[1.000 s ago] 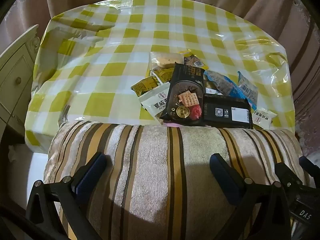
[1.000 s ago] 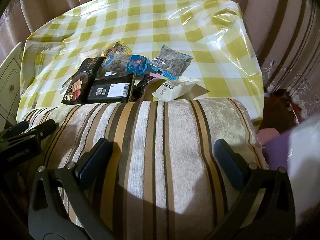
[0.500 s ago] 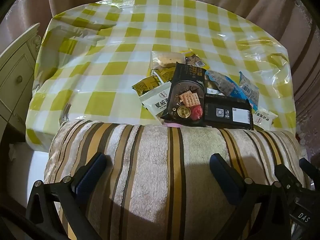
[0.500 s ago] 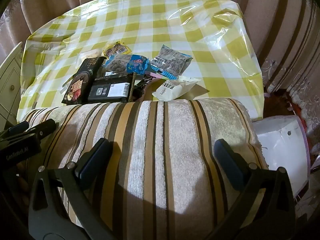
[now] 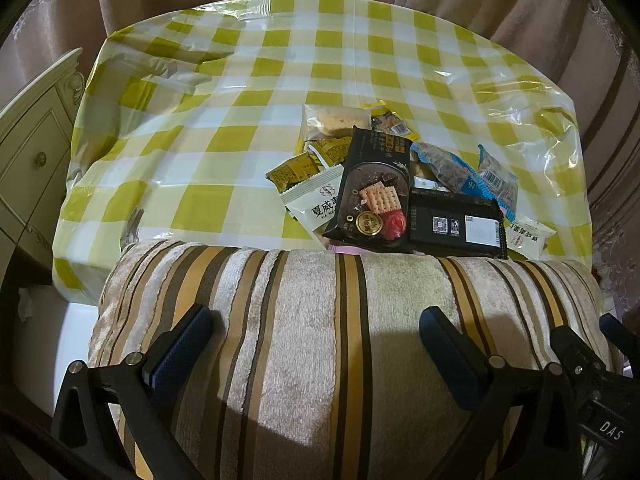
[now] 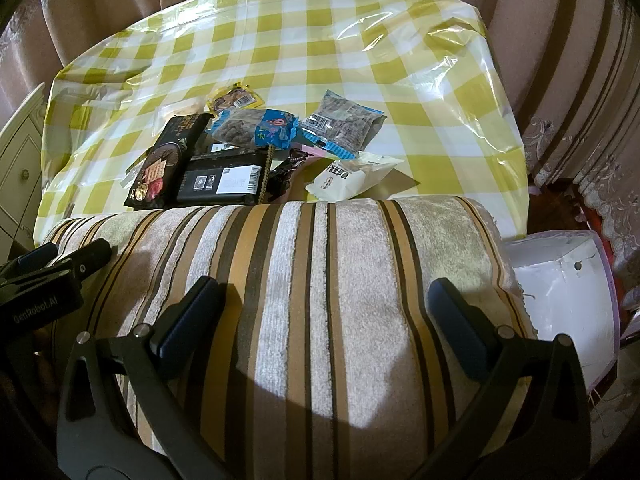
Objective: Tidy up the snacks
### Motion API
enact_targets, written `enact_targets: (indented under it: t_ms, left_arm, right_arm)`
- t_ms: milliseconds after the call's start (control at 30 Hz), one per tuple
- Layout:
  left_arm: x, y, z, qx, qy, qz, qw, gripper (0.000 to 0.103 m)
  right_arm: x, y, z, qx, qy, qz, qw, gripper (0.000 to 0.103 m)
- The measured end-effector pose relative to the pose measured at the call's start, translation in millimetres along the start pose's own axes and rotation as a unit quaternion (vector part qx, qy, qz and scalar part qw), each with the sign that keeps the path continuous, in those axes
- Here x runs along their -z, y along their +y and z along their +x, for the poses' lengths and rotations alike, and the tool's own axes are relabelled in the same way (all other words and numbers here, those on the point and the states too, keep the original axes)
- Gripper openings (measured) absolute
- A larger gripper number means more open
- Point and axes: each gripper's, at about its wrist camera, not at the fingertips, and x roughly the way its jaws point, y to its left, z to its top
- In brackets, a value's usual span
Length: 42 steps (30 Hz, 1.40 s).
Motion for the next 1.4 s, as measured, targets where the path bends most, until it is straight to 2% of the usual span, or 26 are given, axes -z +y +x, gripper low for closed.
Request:
enact_targets:
  t_ms: [1400]
  left_arm:
    - [1.5, 0.1, -1.2, 0.003, -0.005, -0.002, 1.0, 0.103]
  right_arm:
    - [0.0, 0.5, 0.5, 0.003, -0.001, -0.002, 1.0, 0.103]
